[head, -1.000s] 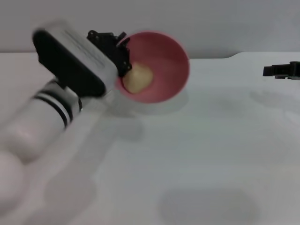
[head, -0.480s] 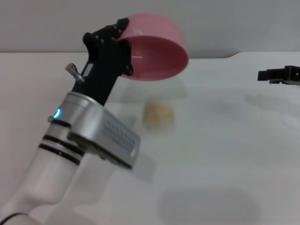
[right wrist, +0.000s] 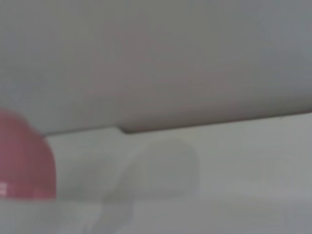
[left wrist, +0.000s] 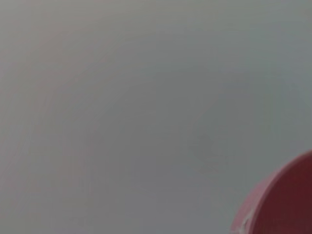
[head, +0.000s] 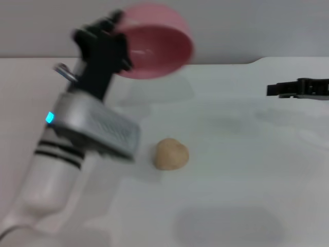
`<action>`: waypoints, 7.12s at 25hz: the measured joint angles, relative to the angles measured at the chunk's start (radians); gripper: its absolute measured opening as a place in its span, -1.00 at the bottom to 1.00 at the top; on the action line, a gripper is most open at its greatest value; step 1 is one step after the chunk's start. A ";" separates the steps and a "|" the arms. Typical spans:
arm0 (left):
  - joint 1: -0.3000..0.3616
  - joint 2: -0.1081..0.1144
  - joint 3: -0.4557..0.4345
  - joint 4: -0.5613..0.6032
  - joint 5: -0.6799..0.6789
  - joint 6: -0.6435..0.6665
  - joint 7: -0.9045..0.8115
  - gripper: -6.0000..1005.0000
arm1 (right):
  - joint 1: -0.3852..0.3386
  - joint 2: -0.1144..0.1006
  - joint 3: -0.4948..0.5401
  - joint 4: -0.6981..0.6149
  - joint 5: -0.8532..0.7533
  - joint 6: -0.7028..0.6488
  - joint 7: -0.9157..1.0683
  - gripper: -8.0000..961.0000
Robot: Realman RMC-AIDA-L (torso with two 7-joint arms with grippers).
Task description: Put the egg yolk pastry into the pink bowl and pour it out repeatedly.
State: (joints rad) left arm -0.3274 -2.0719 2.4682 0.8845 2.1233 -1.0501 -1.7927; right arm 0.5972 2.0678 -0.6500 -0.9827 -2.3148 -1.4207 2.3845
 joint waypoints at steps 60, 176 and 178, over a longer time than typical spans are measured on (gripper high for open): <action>-0.124 0.016 -1.415 0.549 0.521 2.567 -0.827 -0.99 | 0.138 0.010 -1.001 0.253 0.335 0.519 -0.184 -0.25; 0.079 0.008 -0.491 0.362 -0.357 0.873 0.097 -0.99 | -0.137 0.000 -0.155 0.033 0.276 0.051 -0.340 0.26; 0.066 0.011 -0.674 0.359 -0.411 1.156 0.057 -0.99 | -0.111 -0.002 -0.170 0.036 0.262 0.053 -0.353 0.26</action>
State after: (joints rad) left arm -0.2611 -2.0614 1.7945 1.2432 1.7123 0.1059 -1.7356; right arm 0.4860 2.0659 -0.8204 -0.9467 -2.0533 -1.3673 2.0318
